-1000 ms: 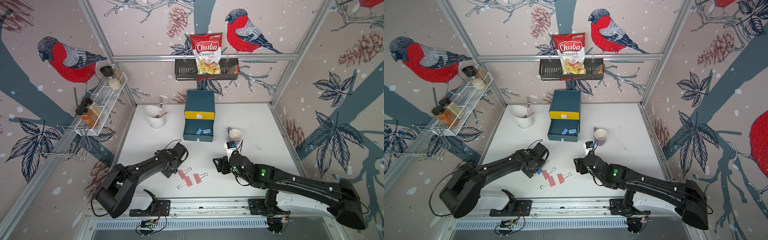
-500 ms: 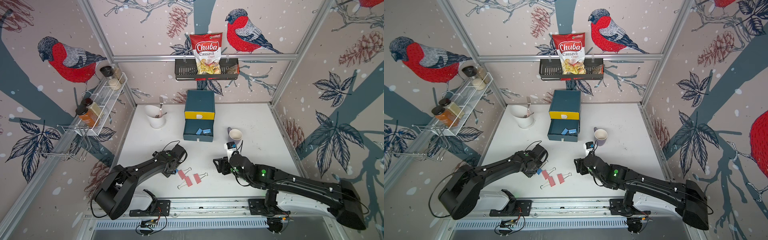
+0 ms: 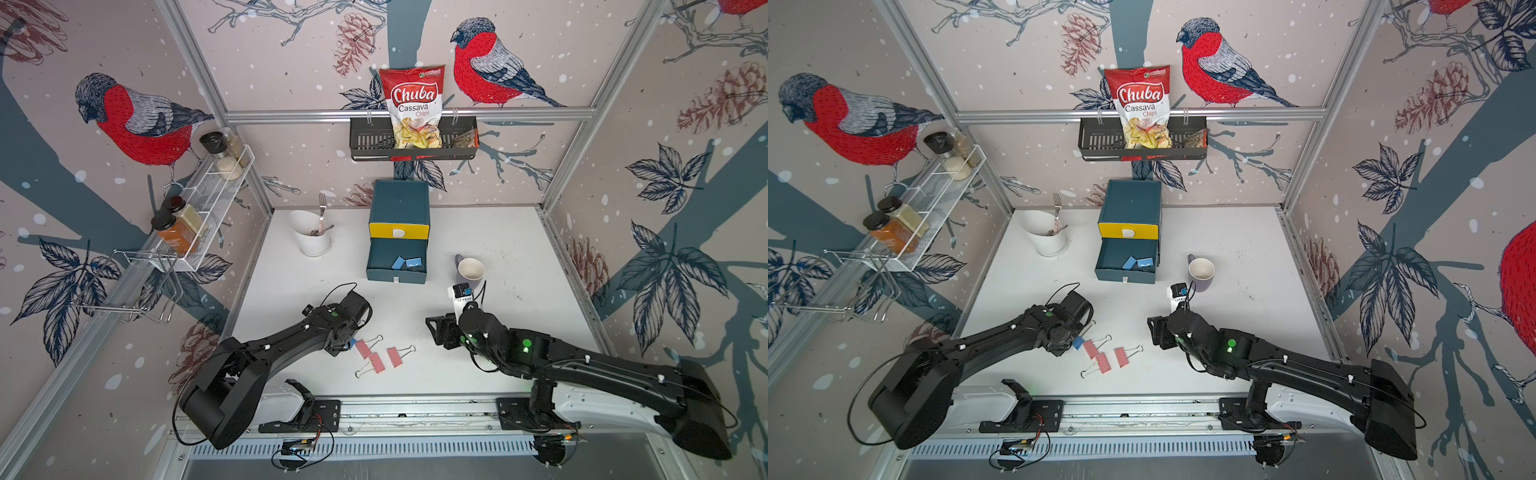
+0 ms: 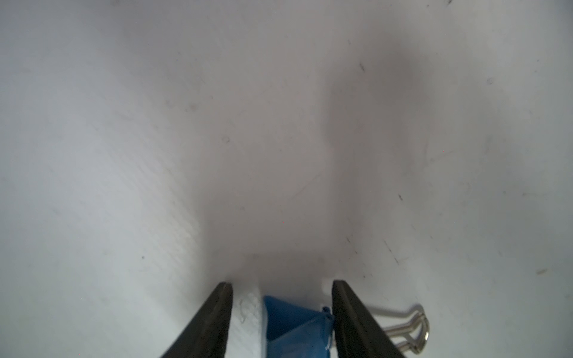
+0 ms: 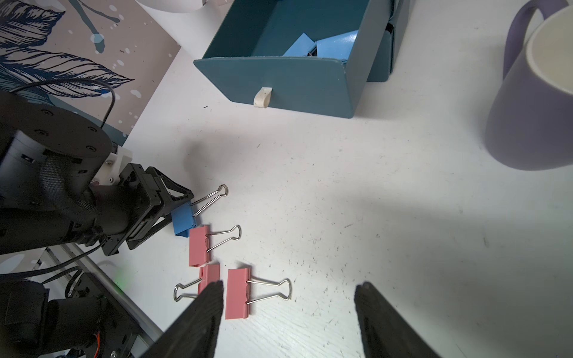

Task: Put the binder clips in the drawer according to color
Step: Pick up the binder clip at the center of the board.

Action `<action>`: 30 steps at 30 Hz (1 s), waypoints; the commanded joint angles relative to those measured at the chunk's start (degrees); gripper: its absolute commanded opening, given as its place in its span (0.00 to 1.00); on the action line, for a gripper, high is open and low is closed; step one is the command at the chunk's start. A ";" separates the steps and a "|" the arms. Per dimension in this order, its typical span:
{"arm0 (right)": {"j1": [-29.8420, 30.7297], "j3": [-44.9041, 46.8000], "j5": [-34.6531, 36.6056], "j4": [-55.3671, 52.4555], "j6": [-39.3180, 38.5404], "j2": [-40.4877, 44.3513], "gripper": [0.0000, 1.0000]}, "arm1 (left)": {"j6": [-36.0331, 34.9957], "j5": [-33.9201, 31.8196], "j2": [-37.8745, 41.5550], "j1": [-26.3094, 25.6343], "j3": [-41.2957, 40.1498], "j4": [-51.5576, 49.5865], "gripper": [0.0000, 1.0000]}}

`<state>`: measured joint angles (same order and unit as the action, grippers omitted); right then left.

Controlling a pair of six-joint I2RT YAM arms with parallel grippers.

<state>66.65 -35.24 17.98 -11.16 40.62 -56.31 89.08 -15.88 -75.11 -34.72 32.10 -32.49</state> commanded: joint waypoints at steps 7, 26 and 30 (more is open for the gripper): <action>0.02 0.23 0.39 1.27 0.20 0.06 0.72 | 3.76 12.26 -1.62 0.18 -2.44 8.12 0.49; -0.03 0.70 0.39 1.39 0.45 0.61 0.72 | 4.84 11.55 -0.26 0.22 -1.26 7.87 0.38; 0.08 0.62 0.41 1.13 0.42 0.68 0.72 | 3.97 9.87 1.39 0.23 2.06 5.14 0.38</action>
<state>66.65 -34.70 17.98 -11.00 40.66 -55.81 91.96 -13.69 -74.22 -34.65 33.08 -30.30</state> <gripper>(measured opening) 0.719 0.380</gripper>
